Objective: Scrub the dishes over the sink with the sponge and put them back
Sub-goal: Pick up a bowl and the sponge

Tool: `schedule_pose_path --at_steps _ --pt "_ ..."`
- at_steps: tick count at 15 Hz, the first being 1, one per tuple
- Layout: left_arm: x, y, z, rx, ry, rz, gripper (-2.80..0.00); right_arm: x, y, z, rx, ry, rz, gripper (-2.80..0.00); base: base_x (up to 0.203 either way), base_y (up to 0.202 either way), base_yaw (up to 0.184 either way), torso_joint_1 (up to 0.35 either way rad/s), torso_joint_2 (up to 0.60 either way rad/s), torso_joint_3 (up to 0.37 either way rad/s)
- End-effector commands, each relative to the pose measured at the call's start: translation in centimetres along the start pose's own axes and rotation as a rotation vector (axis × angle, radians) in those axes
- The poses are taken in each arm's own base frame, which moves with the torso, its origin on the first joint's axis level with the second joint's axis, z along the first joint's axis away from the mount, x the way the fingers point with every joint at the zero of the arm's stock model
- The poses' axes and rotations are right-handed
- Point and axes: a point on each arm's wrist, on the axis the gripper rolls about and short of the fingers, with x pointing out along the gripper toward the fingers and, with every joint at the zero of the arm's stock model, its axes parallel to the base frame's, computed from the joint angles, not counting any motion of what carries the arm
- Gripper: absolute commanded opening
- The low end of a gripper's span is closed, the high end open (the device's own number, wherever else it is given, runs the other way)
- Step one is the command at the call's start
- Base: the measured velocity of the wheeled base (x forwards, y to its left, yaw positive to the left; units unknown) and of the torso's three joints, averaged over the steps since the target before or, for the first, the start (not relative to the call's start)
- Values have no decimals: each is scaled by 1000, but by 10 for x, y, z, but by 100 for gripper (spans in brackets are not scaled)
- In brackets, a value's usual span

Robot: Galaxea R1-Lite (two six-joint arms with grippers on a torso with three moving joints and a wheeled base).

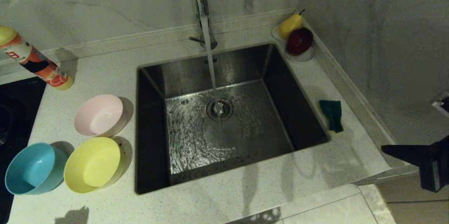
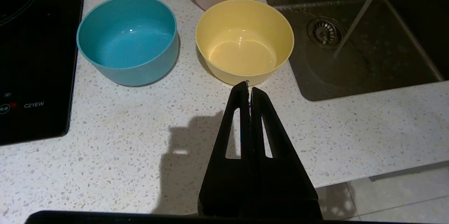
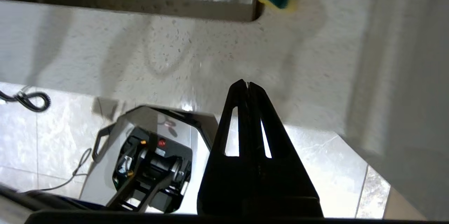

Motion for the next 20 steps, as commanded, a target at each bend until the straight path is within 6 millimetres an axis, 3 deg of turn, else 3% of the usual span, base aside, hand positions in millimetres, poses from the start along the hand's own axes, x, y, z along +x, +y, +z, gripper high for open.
schedule_pose_path --at_steps 1,5,6,12,20 --pt "2 0 -11 0 41 2 -280 32 3 -3 -7 68 12 -280 0 0 0 0 0 0" --pt "2 0 -11 0 41 2 -280 55 1 -3 26 92 -7 -280 0 0 0 0 0 0" --pt "2 0 -11 0 40 2 -280 60 1 -3 24 86 -40 0 0 0 0 0 0 0" --pt "2 0 -11 0 40 2 -280 99 0 4 40 131 -91 0 0 0 0 0 0 0" --pt "2 0 -11 0 41 2 -280 123 -3 16 50 73 -145 0 0 0 0 0 0 0"
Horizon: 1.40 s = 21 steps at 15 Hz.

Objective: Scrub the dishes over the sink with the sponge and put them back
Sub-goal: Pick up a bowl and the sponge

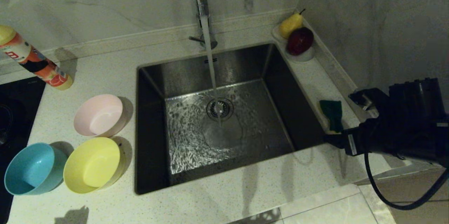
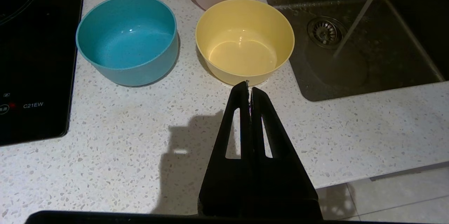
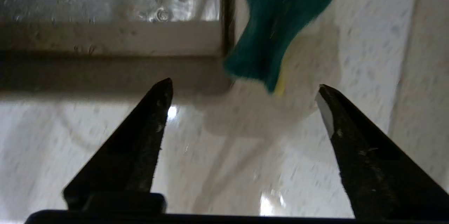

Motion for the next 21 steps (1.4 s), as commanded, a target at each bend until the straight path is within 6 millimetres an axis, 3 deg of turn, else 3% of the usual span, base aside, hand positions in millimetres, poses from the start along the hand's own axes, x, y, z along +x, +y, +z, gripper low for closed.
schedule_pose_path --at_steps 1,6,21 --pt "2 0 -11 1 39 2 -280 6 0 7 0 -9 -6 0 0 0 0 0 0 0" --pt "2 0 -11 1 39 2 -280 13 -1 18 -6 -29 -31 0 0 0 0 0 0 0" --pt "2 0 -11 1 41 2 -280 28 -6 17 14 -7 -66 0 0 0 0 0 0 0"
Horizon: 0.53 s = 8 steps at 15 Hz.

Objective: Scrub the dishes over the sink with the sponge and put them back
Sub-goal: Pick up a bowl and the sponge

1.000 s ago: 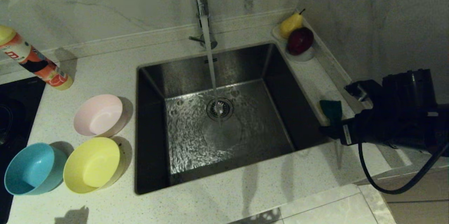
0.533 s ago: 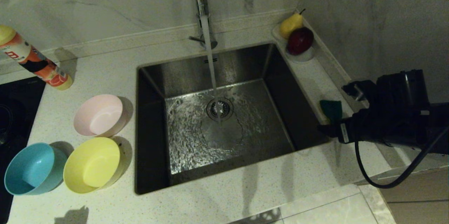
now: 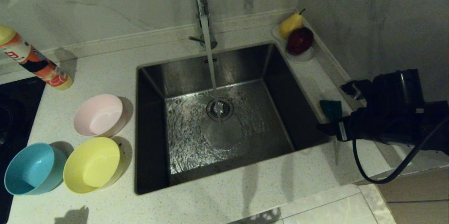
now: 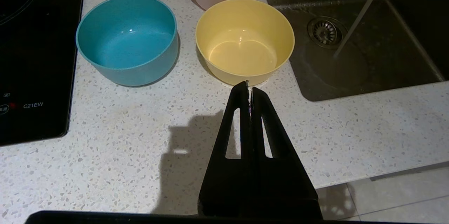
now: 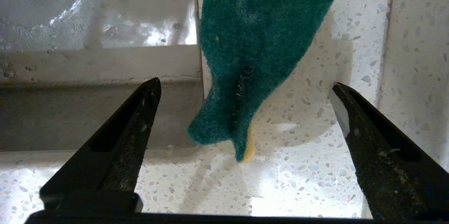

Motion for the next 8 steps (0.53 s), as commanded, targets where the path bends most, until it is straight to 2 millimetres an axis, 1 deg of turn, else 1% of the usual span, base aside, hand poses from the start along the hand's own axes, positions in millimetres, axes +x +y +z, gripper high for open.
schedule_pose_path --at_steps 1,6,7,8 --pt "2 0 -11 1 41 2 -280 1 0 -1 -3 5 -7 0 0 0 0 0 0 0" --pt "2 0 -11 1 39 2 -280 4 0 0 -3 8 -11 0 0 0 0 0 0 0" --pt "2 0 -11 1 41 2 -280 4 0 1 0 7 -13 -280 0 0 0 0 0 0" --pt "2 0 -11 1 40 2 -280 4 0 2 -1 6 -19 -280 0 0 0 0 0 0"
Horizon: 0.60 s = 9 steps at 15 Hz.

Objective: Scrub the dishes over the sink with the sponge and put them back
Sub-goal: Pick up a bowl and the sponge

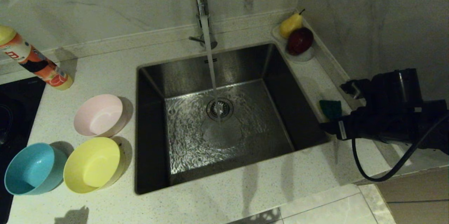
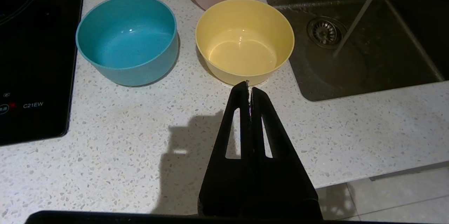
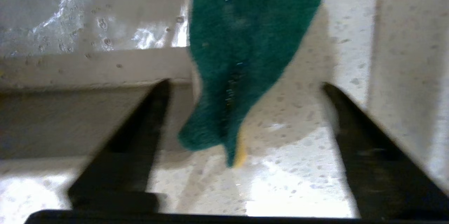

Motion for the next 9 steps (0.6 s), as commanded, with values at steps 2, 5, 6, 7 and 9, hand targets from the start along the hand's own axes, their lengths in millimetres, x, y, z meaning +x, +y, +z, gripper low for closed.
schedule_pose_path --at_steps 2,5,6,7,9 --pt "2 0 -11 1 40 2 -280 2 1 -1 0 5 -2 -280 0 0 0 0 0 0" --pt "2 0 -11 1 40 2 -280 5 1 -2 0 13 -4 -280 0 0 0 0 0 0" --pt "2 0 -11 1 40 2 -280 6 2 -2 0 14 -4 -280 0 0 0 0 0 0" --pt "2 0 -11 1 40 2 -280 6 2 -2 0 14 -4 -280 0 0 0 0 0 0" --pt "2 0 -11 1 40 2 -280 6 2 -1 0 13 -4 -280 0 0 0 0 0 0"
